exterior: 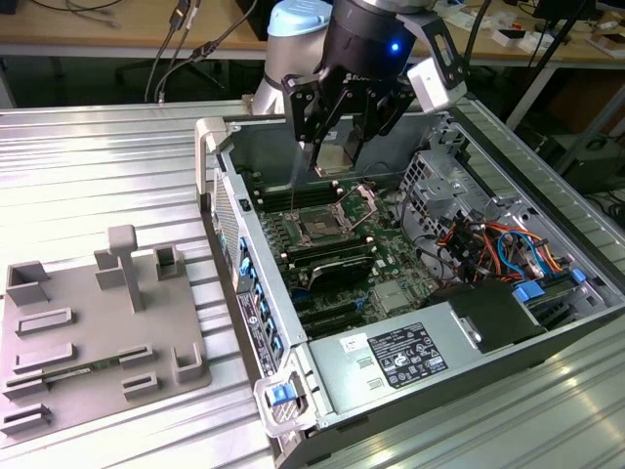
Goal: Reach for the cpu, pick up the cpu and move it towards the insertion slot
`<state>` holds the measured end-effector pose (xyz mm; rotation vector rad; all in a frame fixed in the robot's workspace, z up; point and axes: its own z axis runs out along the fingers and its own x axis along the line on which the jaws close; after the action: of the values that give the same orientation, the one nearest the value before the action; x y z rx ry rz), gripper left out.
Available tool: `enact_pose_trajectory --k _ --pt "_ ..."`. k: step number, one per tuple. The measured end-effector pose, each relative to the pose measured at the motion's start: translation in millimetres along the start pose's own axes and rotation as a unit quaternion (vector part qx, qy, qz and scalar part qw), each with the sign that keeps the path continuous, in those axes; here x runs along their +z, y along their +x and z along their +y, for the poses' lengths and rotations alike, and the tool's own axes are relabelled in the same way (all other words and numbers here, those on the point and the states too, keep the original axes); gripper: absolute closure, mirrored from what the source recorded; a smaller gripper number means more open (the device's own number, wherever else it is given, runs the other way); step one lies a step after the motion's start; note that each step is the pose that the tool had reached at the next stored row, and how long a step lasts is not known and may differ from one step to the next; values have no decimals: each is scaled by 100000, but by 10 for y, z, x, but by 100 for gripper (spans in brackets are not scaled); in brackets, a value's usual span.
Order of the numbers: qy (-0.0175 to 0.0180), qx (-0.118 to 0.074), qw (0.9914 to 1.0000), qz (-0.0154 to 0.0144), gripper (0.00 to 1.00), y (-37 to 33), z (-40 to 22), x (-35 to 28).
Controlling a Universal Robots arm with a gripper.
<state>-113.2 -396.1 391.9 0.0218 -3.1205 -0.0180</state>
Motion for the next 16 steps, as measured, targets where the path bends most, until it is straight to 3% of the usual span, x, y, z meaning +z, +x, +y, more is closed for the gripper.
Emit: enact_pose_trajectory --k 7,12,16 --pt "336 12 99999 86 45 -247 120 1" --pt "595 13 99998 228 45 -479 208 4" --pt "592 26 99998 348 45 -565 309 21"
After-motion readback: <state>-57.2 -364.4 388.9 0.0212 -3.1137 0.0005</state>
